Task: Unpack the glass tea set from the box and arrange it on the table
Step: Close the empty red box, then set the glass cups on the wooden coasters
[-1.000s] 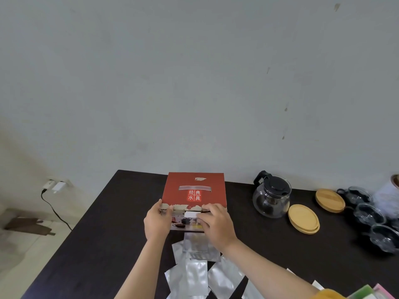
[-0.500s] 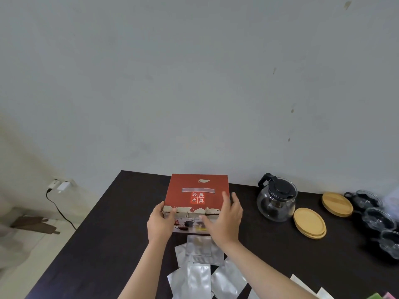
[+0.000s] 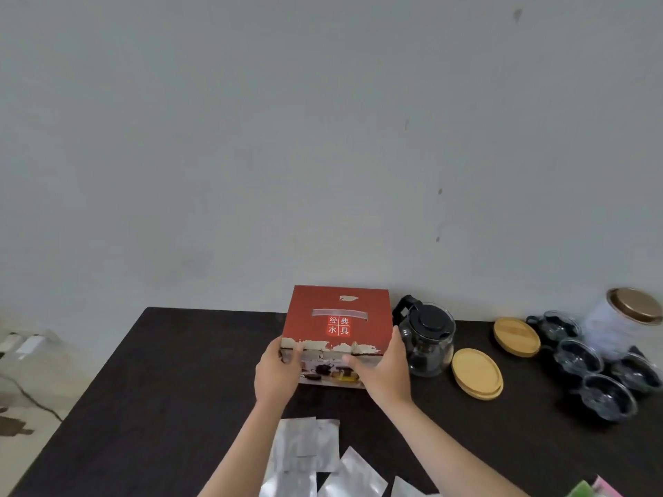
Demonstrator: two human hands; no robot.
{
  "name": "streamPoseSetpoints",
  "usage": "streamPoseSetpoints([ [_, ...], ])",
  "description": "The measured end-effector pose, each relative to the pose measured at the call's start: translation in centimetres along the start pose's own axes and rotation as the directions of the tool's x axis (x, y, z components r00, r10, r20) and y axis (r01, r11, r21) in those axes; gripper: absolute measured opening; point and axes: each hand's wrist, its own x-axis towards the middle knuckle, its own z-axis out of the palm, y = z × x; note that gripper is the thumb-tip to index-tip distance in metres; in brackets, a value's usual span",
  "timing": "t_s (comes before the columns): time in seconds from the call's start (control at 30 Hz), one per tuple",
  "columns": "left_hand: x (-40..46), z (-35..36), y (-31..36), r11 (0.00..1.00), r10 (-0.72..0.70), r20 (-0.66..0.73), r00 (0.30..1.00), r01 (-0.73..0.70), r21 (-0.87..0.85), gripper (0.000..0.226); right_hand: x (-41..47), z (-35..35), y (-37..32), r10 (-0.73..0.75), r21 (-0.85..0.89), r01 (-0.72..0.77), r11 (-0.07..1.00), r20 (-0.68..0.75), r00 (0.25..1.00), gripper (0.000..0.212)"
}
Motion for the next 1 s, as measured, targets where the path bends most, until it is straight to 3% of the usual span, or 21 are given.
streamPoseSetpoints([
  [0.1,0.8,1.7,1.1,1.000,-0.008,0.045,0.999,0.007,0.015,0.043,1.9,-0.9,0.5,0.017,-0.125,-0.014,0.992,0.027,0.999,0.119],
  [0.43,2.9,3.3,1.9,0.997,-0.049,0.013,0.999,0.049,0.063,0.035,4.2,-2.0,-0.7,0.042,-0.387,-0.009,0.922,0.077,0.996,0.111],
  [0.53,2.5,4.4,2.3,0.982,-0.186,-0.065,0.980,0.186,0.003,0.060,4.0,-2.8,-1.3,0.068,-0.460,0.001,0.888,0.133,0.989,0.115],
  [0.6,0.5,5.8,2.8,0.946,-0.323,-0.161,0.932,0.317,-0.064,0.079,3.0,-3.9,-1.3,0.023,-0.492,0.060,0.868,0.160,0.987,0.107],
  [0.7,-4.0,9.3,3.1,0.938,-0.347,-0.210,0.914,0.333,-0.097,0.074,0.5,-6.4,0.3,-0.220,-0.425,0.282,0.860,0.190,0.957,0.070],
  [0.77,-7.1,12.2,2.7,0.945,-0.327,-0.122,0.937,0.324,-0.044,0.069,-0.8,-8.4,2.5,-0.348,-0.394,0.410,0.822,0.223,0.911,0.043],
  [0.83,-9.6,15.2,2.6,0.952,-0.292,-0.014,0.956,0.292,0.096,0.066,-1.2,-10.6,5.2,-0.346,-0.407,0.411,0.816,0.225,0.911,0.033],
  [1.0,-12.0,21.6,3.7,0.895,-0.182,0.145,0.973,0.103,0.434,0.067,1.5,-15.9,9.3,-0.124,-0.516,0.188,0.836,0.156,0.980,0.044],
])
